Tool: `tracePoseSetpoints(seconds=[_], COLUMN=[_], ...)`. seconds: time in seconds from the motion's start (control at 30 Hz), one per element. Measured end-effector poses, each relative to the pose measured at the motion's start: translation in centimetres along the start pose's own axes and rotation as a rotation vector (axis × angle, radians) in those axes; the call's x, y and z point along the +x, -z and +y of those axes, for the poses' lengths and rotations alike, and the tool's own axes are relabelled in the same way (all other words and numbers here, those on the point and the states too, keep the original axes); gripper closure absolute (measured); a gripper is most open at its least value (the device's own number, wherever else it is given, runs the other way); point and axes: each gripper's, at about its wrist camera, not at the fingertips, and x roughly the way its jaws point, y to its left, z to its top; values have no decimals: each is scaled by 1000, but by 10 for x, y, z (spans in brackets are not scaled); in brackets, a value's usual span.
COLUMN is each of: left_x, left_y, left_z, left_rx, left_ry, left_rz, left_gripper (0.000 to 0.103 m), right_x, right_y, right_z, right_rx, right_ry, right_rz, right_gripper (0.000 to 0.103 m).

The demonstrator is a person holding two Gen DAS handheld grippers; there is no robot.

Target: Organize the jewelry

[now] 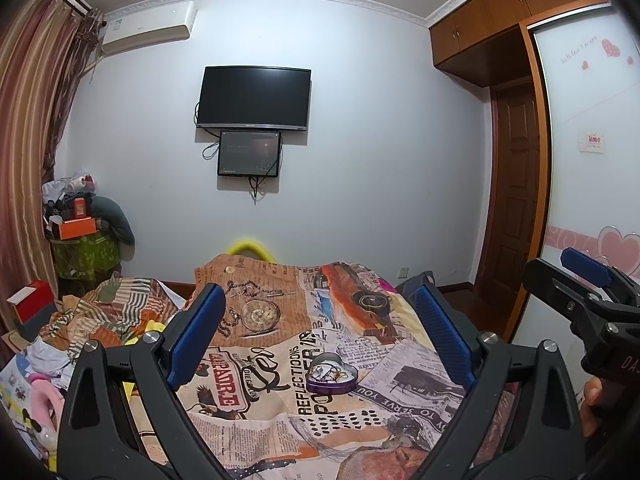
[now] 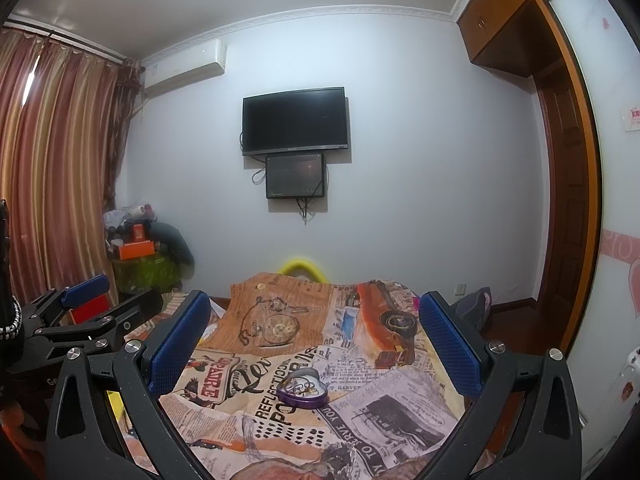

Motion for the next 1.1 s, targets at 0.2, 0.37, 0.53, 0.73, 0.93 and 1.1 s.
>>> tracePoseSetpoints(seconds=[0.2,0.37,0.53,0.73,0.93,1.1], left_x=[2,2,3,3,6,8], left_y=[1,2,2,3,6,7], left_z=[-1,0,-1,-1,0,-1], left_rx=[-3,-6,-3,0,-7,-6], left_ry=[2,8,10,22,36,37], left_rz=[2,5,7,10,25,29], left_gripper=[7,7,7,7,7,7], right_x=[0,-2,-1,-1,-1,-1], right_y=[1,0,0,0,0,-1], right_z=[0,1,2,2,2,3], right_rx=[1,1,1,2,1,1], right_ry=[0,-1,-1,-1,1,3], right_rz=[0,3,2,2,4,6], right_gripper=[0,0,0,0,0,0])
